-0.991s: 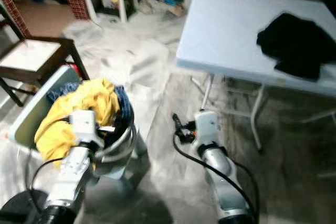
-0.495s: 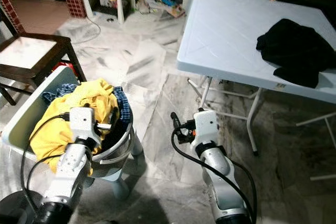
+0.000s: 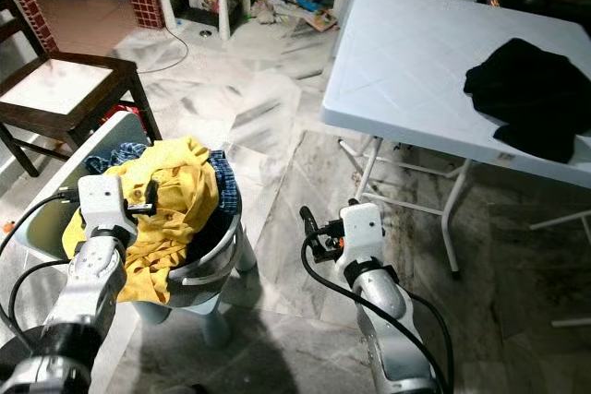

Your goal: Hang hanger

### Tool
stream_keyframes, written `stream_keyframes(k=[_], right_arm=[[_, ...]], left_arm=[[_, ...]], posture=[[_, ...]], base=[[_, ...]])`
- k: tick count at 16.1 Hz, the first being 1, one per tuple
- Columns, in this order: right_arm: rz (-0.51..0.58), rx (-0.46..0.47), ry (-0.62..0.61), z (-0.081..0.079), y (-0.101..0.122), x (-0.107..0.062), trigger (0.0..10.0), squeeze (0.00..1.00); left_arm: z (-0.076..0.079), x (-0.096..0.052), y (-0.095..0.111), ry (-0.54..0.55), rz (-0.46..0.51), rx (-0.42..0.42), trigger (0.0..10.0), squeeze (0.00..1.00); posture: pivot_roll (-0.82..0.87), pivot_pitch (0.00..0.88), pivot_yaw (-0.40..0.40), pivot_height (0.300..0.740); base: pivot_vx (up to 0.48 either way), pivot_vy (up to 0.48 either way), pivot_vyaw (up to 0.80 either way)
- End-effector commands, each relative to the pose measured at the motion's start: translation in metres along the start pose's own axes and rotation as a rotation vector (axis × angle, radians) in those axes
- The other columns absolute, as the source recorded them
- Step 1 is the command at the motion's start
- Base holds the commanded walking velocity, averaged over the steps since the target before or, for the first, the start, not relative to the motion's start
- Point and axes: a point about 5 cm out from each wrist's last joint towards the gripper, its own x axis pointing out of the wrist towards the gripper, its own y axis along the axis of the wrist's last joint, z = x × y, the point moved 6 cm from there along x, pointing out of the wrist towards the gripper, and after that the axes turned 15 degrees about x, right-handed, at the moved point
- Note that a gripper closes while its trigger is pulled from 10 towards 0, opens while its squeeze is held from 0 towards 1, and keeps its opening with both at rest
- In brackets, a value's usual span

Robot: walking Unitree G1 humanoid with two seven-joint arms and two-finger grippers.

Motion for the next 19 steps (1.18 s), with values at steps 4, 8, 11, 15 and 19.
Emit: stream_keyframes(k=[4, 8, 11, 15, 19], right_arm=[[0.001, -0.032, -0.022, 0.005, 0.003, -0.007, 10.0, 0.00], [-0.018, -0.011, -0.018, 0.006, -0.001, -0.015, 10.0, 0.00], [-0.115, 0.022, 0.158, -0.019, -0.013, -0.017, 10.0, 0.00], [-0.183, 0.025, 0.277, -0.033, -0.018, -0.020, 10.0, 0.00], [-0.197, 0.015, 0.283, -0.032, -0.019, -0.023, 10.0, 0.00]], left_arm=[[0.009, 0.010, -0.023, -0.056, -0.161, -0.033, 0.0, 0.00], [0.017, 0.012, -0.024, -0.088, -0.174, -0.042, 0.0, 0.00], [0.024, 0.008, -0.032, -0.107, -0.196, -0.025, 0.0, 0.00], [0.025, 0.004, -0.031, -0.084, -0.155, -0.007, 0.0, 0.00], [0.037, -0.005, -0.039, -0.104, -0.147, -0.006, 0.0, 0.00]], posture=[[-0.14, 0.155, -0.074, 0.740], [-0.15, 0.153, -0.065, 0.740], [-0.14, 0.152, -0.072, 0.740], [-0.13, 0.150, -0.080, 0.740], [-0.13, 0.153, -0.083, 0.740]], base=[[0.000, 0.000, 0.00], [0.000, 0.000, 0.00], [0.000, 0.000, 0.00], [0.000, 0.000, 0.00], [0.000, 0.000, 0.00]])
